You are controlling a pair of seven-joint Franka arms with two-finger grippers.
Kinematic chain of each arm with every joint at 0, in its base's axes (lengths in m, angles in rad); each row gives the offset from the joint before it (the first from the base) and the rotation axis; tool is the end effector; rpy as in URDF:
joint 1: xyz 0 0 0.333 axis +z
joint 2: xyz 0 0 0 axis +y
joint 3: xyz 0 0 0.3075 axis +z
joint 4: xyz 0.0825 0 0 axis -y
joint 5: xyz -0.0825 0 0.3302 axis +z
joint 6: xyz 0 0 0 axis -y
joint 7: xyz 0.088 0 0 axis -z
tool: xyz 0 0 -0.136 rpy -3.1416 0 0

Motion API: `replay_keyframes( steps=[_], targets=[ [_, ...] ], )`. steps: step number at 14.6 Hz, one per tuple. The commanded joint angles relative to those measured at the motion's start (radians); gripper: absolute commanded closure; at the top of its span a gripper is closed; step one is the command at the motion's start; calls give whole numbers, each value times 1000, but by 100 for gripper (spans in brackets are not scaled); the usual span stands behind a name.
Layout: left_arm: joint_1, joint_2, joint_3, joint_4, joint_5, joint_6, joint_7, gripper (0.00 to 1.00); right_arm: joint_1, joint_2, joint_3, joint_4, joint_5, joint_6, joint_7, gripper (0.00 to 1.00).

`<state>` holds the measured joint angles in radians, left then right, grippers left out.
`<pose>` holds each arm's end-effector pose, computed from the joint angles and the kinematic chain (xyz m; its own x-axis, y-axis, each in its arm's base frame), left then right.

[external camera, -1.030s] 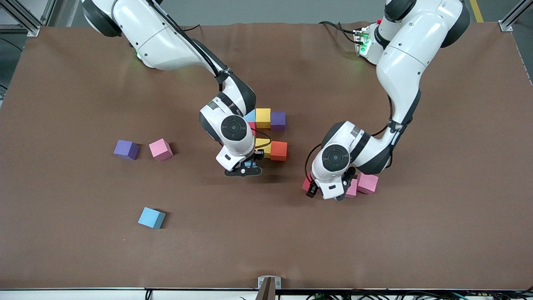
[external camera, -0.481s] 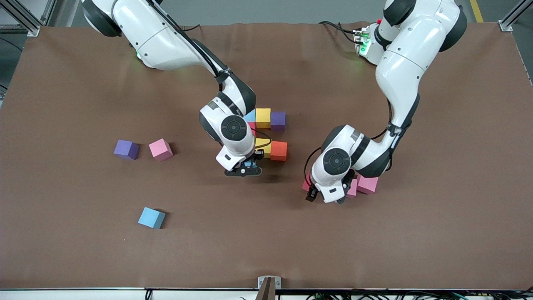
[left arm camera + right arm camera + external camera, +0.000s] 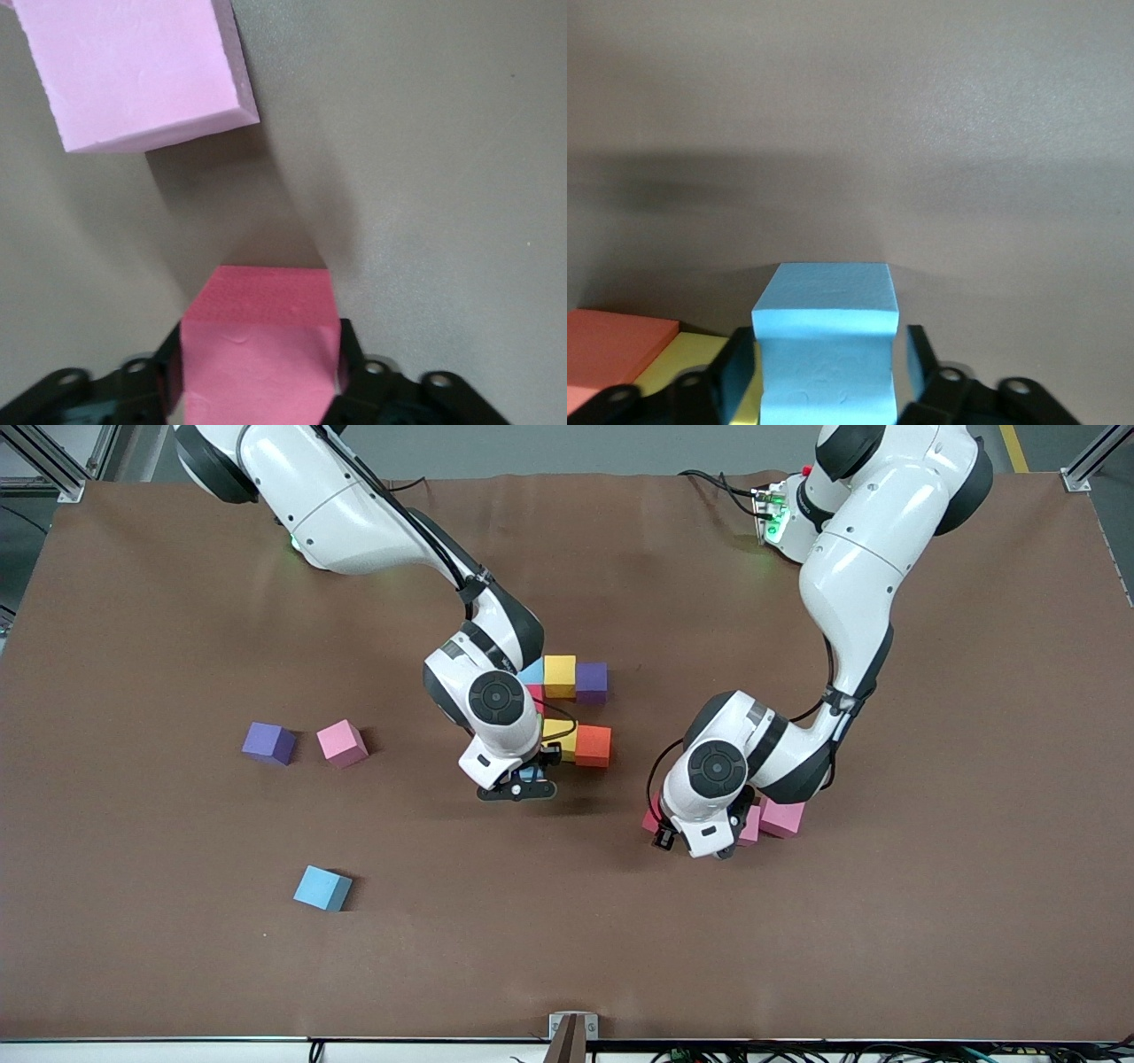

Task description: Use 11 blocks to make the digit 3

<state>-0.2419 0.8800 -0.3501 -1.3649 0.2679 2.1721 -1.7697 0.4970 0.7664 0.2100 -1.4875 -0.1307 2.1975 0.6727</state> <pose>0.6002 -0.3255 0.2046 0.4174 0.9076 -0.0464 0.9077 -0.4188 -0.0261 0.5225 0.4077 0.2199 0.9967 0.0589 -0.0559 0.0585 -0.9982 -0.0097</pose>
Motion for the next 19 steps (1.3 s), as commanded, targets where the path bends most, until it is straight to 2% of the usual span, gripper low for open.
replay_keyframes(
  steps=[1,2,4,8,11,15,19],
  targets=[
    [-7,8,3,21,-18,-17,-4,60,-12,-32,5,-34,16,2,-30,0],
    [-5,2,3,21,-19,-21,-4,67,-12,-32,5,-34,16,2,-30,0],
    [1,-15,2,23,-18,-50,-4,70,-12,-33,5,-34,16,2,-31,0],
    [15,-61,2,15,-16,-80,-4,70,-34,-47,8,-16,17,-9,-42,0],
    [30,-78,0,15,-18,-98,-5,70,-81,-119,8,-17,20,-56,-45,0],
    [53,-98,-9,15,-39,-100,-5,70,-181,-183,5,-17,28,-107,-47,0],
    [58,-107,-9,13,-39,-112,-4,71,-284,-199,-1,-17,25,-121,-41,0]
  ],
)
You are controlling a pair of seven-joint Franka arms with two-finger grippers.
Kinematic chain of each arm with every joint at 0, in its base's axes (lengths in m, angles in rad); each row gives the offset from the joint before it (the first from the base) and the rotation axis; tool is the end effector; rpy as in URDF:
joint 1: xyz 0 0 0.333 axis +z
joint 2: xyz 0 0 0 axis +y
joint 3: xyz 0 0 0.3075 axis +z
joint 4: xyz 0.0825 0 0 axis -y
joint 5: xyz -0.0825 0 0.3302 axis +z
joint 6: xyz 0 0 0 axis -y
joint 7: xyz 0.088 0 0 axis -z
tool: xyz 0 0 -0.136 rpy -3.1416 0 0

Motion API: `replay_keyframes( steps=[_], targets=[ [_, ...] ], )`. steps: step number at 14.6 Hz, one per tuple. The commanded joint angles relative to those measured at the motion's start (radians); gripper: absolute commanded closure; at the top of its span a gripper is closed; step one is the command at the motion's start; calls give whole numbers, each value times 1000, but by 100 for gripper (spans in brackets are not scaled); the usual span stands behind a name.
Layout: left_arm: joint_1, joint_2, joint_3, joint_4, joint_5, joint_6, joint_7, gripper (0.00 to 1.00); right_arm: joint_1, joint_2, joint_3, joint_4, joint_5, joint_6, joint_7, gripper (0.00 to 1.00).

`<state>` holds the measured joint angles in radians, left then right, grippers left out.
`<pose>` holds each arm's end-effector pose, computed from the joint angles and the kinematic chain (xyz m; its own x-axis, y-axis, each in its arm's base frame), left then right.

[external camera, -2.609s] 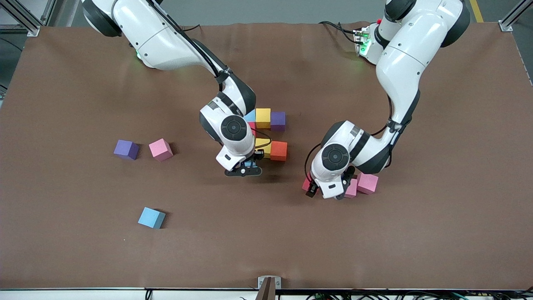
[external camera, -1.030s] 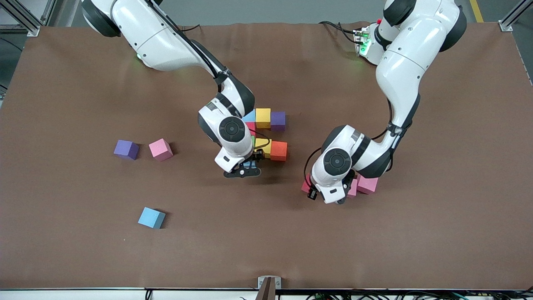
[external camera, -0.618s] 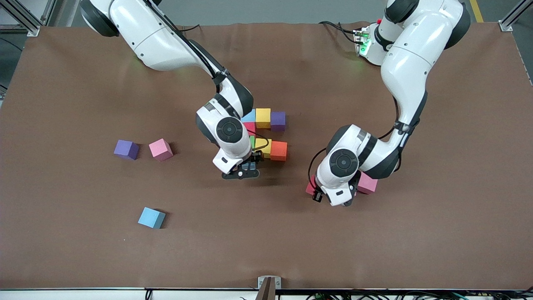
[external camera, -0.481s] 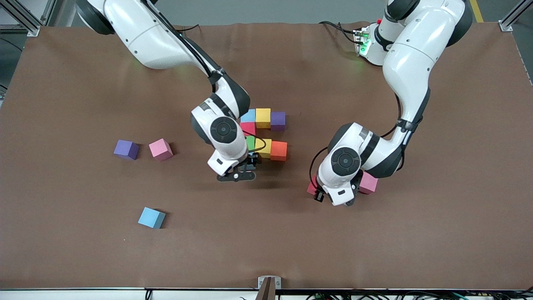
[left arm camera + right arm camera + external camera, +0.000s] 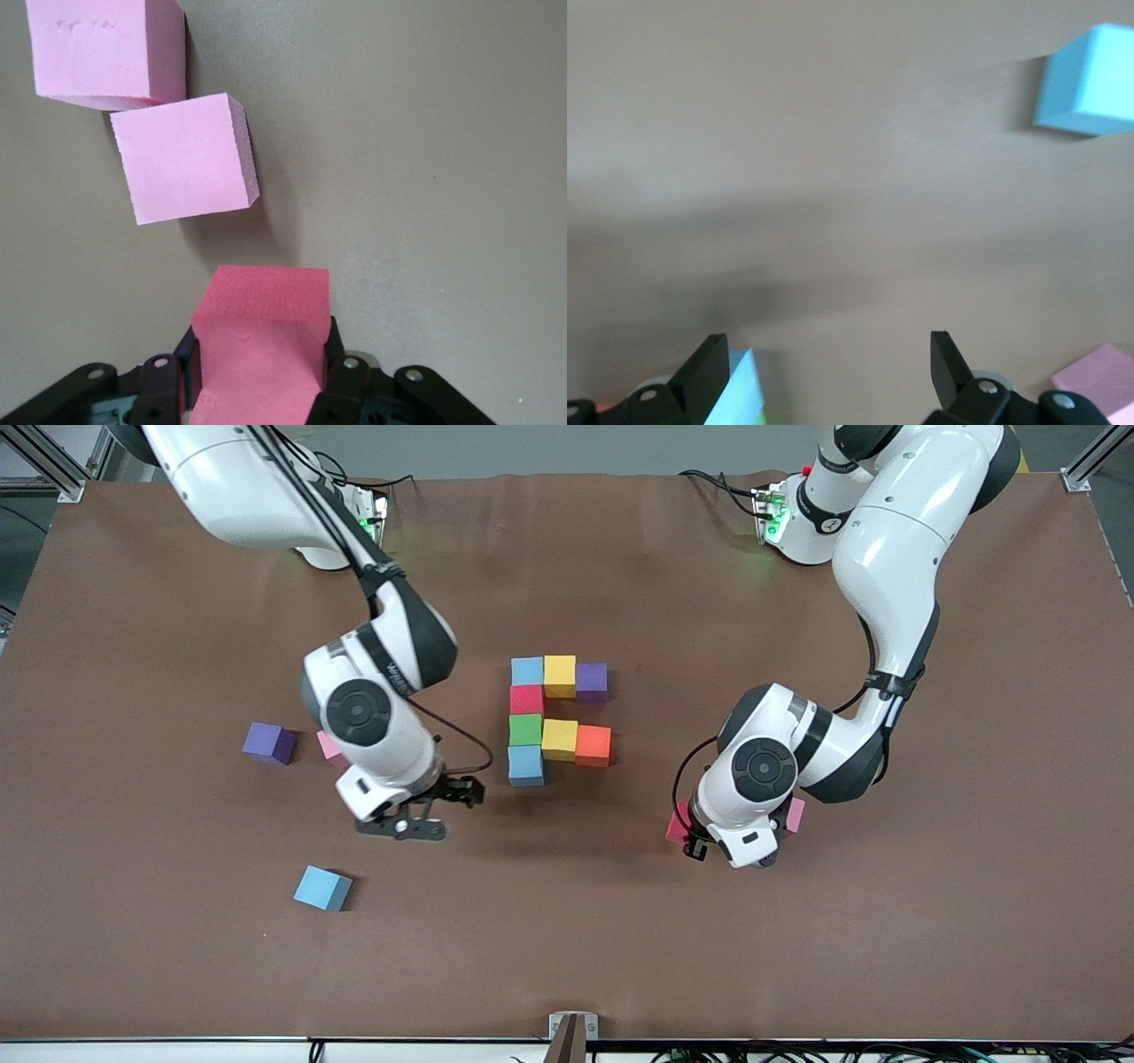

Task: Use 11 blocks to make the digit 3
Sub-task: 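Move the right gripper over the second light blue cube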

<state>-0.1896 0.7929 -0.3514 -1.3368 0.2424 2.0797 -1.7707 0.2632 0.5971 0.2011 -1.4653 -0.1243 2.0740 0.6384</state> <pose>0.6204 -0.2912 0.2656 0.3544 0.9344 -0.0360 0.9348 -0.3550 -0.0085 0.6046 0.2675 0.3285 0.9885 -0.1502 0.0182 -0.1500 -0.9886 -0.0163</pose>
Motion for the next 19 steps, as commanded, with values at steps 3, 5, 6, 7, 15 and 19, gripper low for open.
replay_keyframes(
  steps=[3,5,6,7,15,19],
  targets=[
    [-1,-17,-8,-15,-12,-20,-3,71,-130,-25,3,-43,-4,14,-11,0],
    [-1,-18,-8,-15,-14,-20,-4,71,-174,-17,3,-38,-31,14,-13,0],
    [-2,-17,-8,-15,-14,-20,-4,71,-202,-4,3,-38,-32,15,-14,0],
    [-2,-15,-8,-15,-14,-20,-4,71,-228,10,3,-38,-40,15,-31,0],
    [-2,-15,-8,-15,-12,-20,-4,71,-295,162,1,42,-97,126,-181,0],
    [-5,-14,-6,-15,-12,-20,-6,71,-295,231,1,137,-95,127,-178,0]
  ],
)
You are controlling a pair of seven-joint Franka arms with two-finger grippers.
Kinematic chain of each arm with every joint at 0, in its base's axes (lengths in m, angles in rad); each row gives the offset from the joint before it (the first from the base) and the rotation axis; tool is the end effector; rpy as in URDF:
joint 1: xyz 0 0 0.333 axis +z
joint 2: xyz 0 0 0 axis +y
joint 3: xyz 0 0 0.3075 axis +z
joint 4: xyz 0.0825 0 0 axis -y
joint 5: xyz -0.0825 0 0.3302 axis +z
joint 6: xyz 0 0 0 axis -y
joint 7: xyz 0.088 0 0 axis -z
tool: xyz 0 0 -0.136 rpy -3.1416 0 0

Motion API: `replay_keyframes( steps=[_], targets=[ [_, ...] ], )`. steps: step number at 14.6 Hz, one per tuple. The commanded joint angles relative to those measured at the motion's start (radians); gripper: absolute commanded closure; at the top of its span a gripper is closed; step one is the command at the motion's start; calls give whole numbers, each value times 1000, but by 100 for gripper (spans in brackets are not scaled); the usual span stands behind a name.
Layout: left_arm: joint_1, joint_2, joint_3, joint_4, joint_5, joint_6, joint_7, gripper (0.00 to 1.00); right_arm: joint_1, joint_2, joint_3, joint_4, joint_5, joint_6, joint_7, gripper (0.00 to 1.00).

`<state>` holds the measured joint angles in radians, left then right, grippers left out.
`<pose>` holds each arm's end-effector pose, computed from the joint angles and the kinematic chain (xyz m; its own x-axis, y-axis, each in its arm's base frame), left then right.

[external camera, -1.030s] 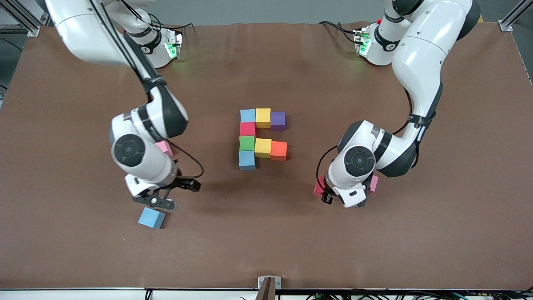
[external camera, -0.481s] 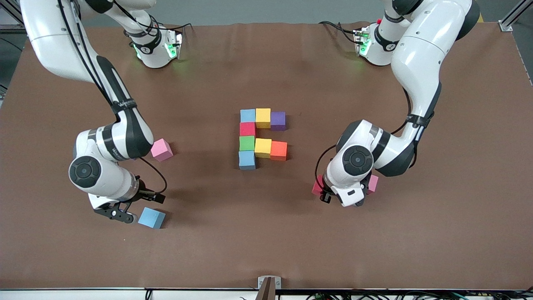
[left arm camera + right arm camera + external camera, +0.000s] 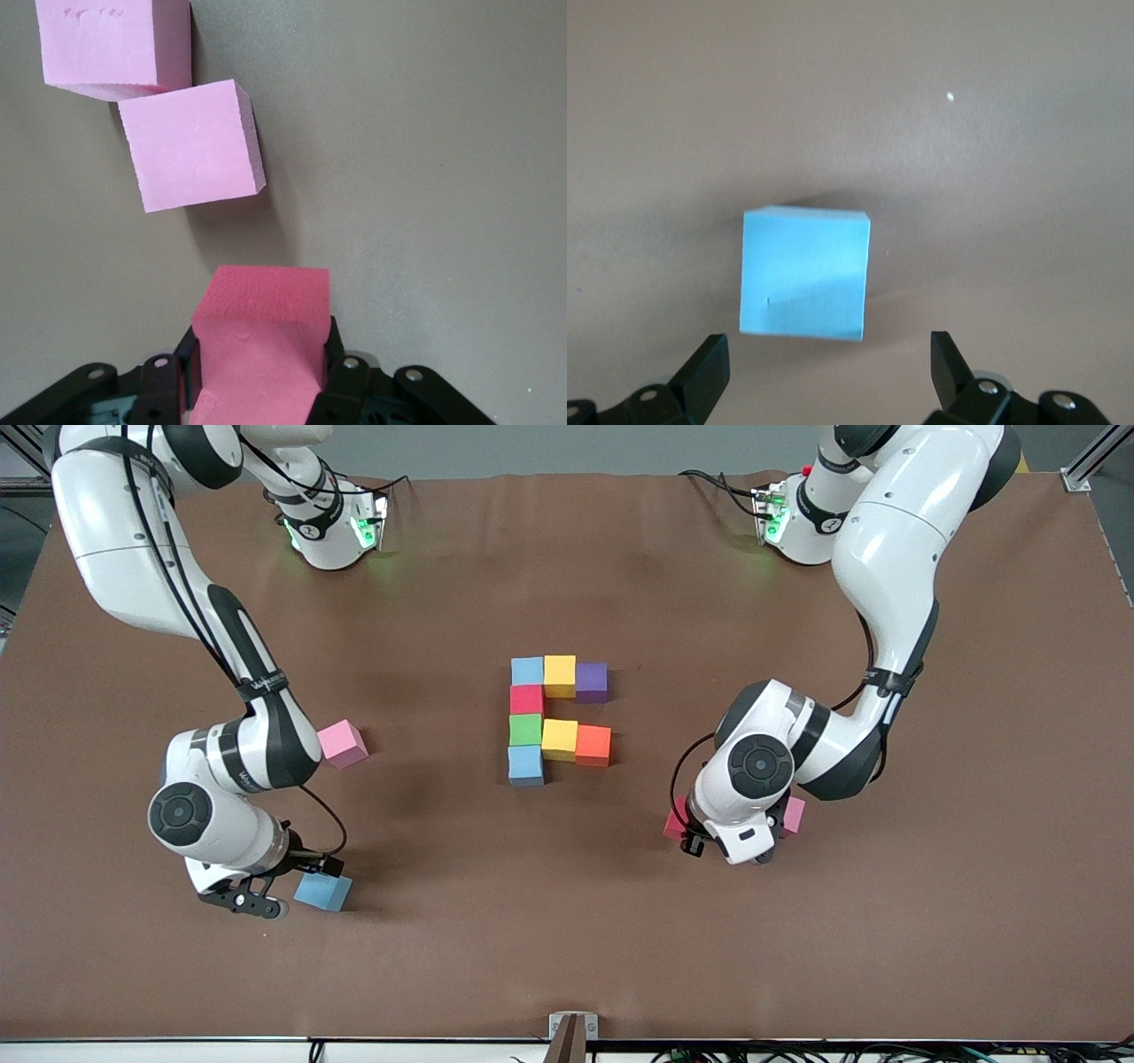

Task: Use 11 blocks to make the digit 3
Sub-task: 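Grasp the second light blue cube with the right gripper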

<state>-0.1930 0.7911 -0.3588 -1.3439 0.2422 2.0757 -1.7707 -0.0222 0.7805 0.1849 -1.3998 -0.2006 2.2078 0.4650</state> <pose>0.6156 -0.2966 0.2645 0.3638 0.9306 -0.0397 0.9310 -0.3647 -0.0166 0.6819 0.0753 0.2446 0.9697 -0.2383 0.0532 -0.2393 -0.9708 0.0138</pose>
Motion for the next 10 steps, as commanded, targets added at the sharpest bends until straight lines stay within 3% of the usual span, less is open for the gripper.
replay_keyframes(
  steps=[1,10],
  targets=[
    [-2,-12,1,-7,-12,-16,-6,71,-8,60,18,85,-19,-5,-3,0],
    [1,-12,1,-7,-12,-16,-6,70,-5,138,18,166,-16,4,11,3]
  ],
)
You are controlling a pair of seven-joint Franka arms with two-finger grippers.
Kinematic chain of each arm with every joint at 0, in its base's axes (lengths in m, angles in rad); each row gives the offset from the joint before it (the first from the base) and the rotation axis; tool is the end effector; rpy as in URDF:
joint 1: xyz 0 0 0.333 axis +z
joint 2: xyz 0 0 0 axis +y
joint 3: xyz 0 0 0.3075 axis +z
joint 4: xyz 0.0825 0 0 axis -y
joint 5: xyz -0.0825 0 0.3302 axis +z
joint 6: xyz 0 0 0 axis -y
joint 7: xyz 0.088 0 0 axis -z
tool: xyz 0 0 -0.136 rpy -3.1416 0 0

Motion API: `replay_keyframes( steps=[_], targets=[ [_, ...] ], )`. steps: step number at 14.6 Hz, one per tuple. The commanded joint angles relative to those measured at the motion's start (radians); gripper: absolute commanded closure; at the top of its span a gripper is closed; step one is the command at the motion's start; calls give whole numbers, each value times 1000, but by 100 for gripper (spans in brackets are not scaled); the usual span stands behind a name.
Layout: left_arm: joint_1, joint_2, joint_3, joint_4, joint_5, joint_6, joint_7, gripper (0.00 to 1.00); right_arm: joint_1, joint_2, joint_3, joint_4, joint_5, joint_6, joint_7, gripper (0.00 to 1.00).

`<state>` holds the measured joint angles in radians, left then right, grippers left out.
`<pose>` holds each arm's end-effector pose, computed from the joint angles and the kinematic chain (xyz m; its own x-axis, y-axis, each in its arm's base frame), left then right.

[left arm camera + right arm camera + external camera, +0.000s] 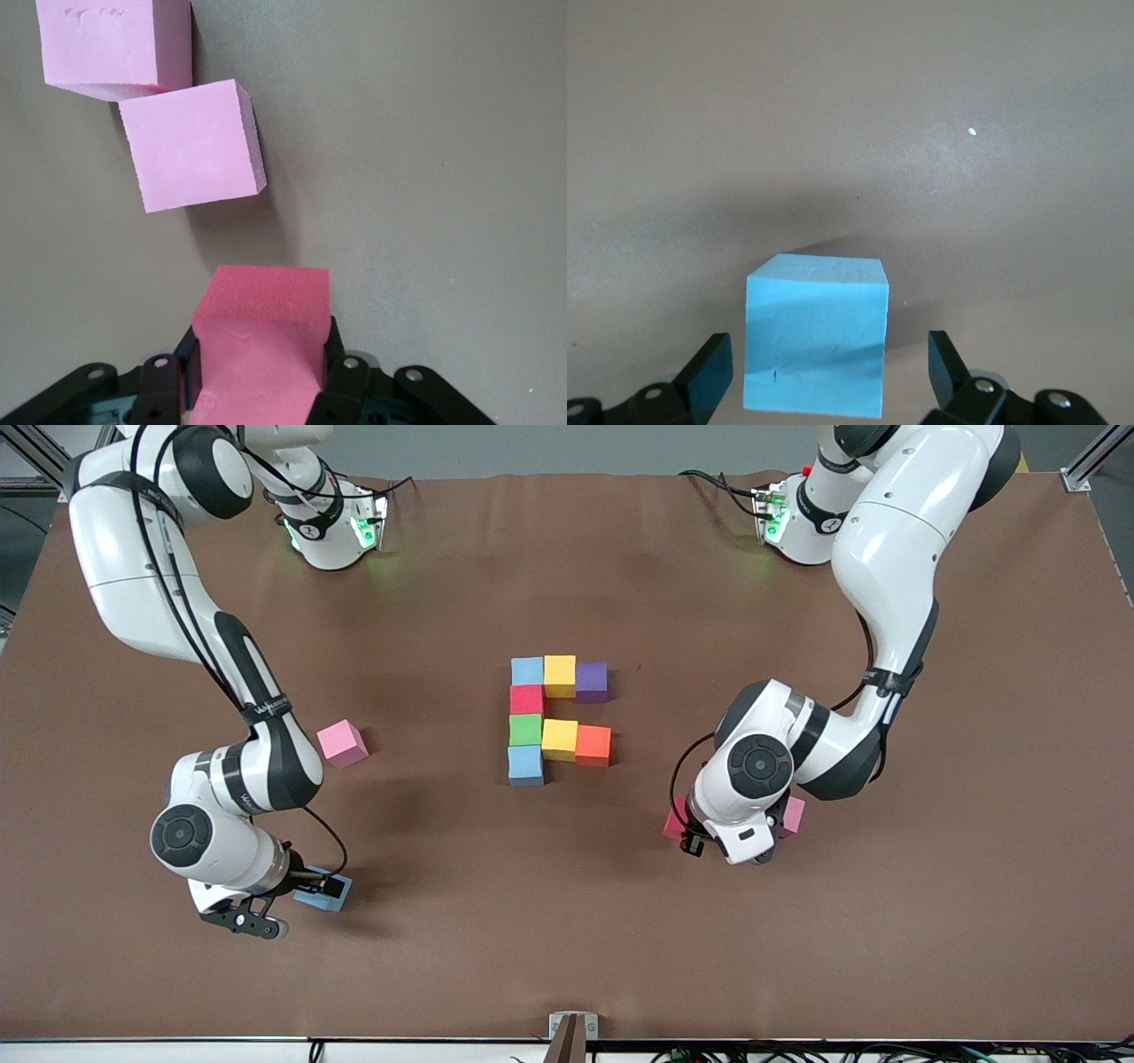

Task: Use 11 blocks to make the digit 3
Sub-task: 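Grasp the second light blue cube with the right gripper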

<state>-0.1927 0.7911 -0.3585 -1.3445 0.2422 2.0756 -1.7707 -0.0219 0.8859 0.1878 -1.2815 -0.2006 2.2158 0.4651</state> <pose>0.6156 -0.2962 0.2642 0.3635 0.9308 -0.0394 0.9311 -0.3643 -0.0173 0.7021 0.0739 0.2214 0.9652 -0.2528 0.0671 -0.2528 -0.9675 -0.0086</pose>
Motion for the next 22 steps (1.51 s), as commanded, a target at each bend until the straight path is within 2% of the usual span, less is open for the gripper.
replay_keyframes(
  steps=[1,8,12,14,16,18,19,22],
  targets=[
    [1,-10,1,-7,-12,-15,-6,70,-4,41,15,56,-16,-2,10,3],
    [2,-10,1,-7,-12,-15,-6,70,0,61,15,76,-14,-2,38,10],
    [6,-12,1,-7,-12,-15,-6,70,2,62,16,71,-14,-4,46,18],
    [6,-10,1,-7,-12,-15,-6,70,2,62,15,68,-14,-5,41,34],
    [6,-12,1,-7,-12,-15,-6,70,2,62,15,68,-14,-11,38,60],
    [6,-12,1,-7,-12,-15,-4,70,0,61,16,67,-10,-16,35,91],
    [7,-12,1,-7,-12,-15,-6,70,0,58,16,65,-7,-18,32,95],
    [7,-12,1,-7,-12,-15,-4,70,31,50,22,64,-11,-53,-40,95]
  ],
)
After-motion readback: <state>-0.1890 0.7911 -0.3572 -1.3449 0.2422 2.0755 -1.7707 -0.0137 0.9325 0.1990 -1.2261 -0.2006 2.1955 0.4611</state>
